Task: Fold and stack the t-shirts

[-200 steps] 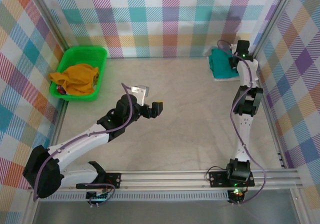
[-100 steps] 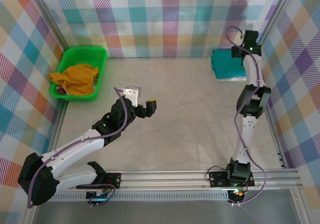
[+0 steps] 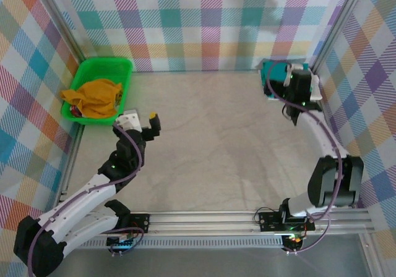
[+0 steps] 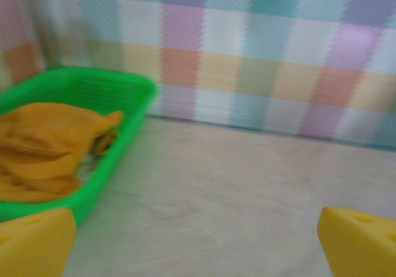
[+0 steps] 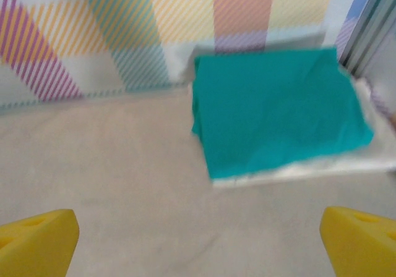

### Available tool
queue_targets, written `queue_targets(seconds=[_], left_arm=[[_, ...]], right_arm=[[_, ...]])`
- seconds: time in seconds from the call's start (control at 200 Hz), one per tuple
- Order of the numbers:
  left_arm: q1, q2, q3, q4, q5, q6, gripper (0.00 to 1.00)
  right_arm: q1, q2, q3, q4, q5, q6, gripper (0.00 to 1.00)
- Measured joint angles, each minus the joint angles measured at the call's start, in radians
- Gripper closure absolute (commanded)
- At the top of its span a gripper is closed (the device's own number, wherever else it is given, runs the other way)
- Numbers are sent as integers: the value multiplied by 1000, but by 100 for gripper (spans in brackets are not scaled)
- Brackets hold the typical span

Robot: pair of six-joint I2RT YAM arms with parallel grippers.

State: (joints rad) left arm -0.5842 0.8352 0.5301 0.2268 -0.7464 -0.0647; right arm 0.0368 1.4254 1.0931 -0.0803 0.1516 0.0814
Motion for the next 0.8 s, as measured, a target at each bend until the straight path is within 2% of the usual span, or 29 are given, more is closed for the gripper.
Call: queue_targets(seconds=[0.115, 0.22, 0.32, 0.405, 0.52, 0.65, 0.8], left_arm=[[50, -65, -158, 68, -41, 41, 0], [137, -77, -286, 87, -8, 43, 0], [203, -65, -340, 113, 31, 43, 0], [275, -19, -343, 170, 90, 53, 0], [370, 133, -327, 264, 179, 58, 0], [414, 296, -316, 374, 258, 58, 0], [452, 417, -304, 482, 338, 56, 0]], right_arm=[[39, -125, -231, 62, 19, 21, 0], [62, -200, -420, 148, 43, 39, 0], [62, -206, -540, 225, 64, 39, 0], [62, -164, -582, 296, 72, 38, 0], [62, -52, -582, 398, 74, 37, 0], [62, 14, -579, 452, 83, 5, 0], [62, 6, -632, 631, 74, -54, 0]])
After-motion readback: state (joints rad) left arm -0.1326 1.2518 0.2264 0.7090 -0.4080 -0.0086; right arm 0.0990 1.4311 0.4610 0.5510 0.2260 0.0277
